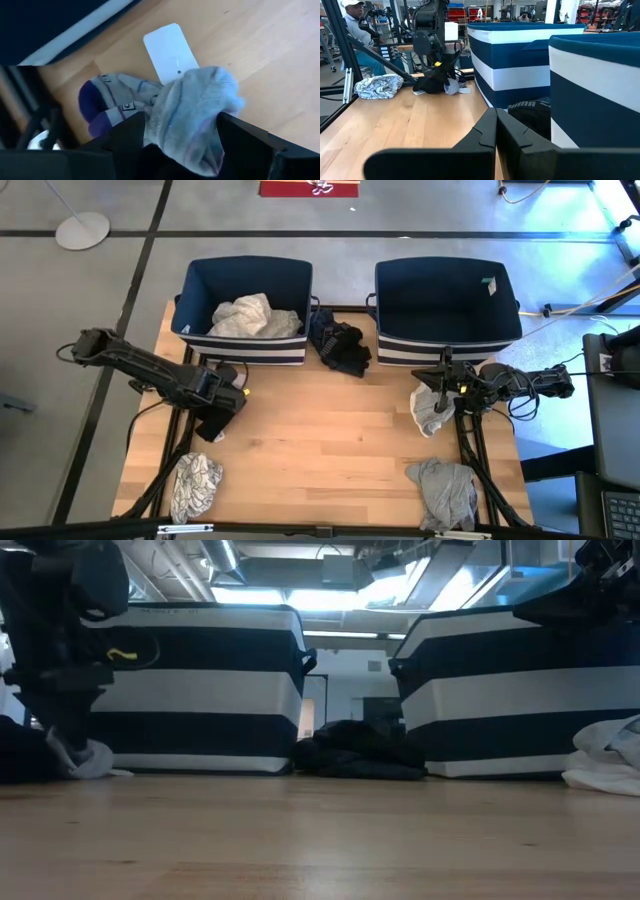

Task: Sort clothes
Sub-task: Put the gray socks into the left blue bin

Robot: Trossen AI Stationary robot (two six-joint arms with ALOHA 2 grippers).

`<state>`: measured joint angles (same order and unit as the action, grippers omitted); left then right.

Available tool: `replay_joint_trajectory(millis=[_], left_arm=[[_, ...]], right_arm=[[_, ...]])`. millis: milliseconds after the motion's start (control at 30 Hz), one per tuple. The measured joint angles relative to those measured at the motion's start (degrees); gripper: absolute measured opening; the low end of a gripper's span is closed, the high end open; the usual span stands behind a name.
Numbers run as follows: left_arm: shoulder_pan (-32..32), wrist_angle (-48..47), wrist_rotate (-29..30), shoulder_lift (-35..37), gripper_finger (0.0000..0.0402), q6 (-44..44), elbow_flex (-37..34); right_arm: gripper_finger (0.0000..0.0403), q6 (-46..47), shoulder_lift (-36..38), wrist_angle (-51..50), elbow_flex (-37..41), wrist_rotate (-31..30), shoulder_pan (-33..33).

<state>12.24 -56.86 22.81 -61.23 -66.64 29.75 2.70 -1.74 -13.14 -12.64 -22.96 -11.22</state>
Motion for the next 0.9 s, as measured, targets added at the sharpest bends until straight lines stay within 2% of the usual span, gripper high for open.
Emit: replay_joint_trajectory(millis=[333, 433, 533, 700, 900], left_arm=[[-2.1, 9.2, -0.6, 0.0, 0.0237, 3.8, -6.4], [-2.3, 11.9, -0.9, 0.0, 0.0225, 5.4, -7.7], [-2.3, 12.6, -1.0, 0.1, 0.0194, 5.9, -8.0], [-2.3, 13.6, -1.6, 0.0, 0.0118, 9.1, -8.0], [-2.3, 20.4, -3.1, 0.0, 0.003, 15.4, -8.0]], right_arm=[[0.0008, 0.0, 0.0, -0.1, 0.0, 0.0, 0.0], [0.0008, 0.0, 0.0, -0.1, 0.0, 0.0, 0.0], [0.0008, 0.0, 0.0, -0.1, 0.0, 0.0, 0.0], [0.0008, 0.0, 0.0, -0.3, 0.0, 0.0, 0.0], [0.0008, 0.0, 0.0, -0.3, 0.0, 0.0, 0.0]])
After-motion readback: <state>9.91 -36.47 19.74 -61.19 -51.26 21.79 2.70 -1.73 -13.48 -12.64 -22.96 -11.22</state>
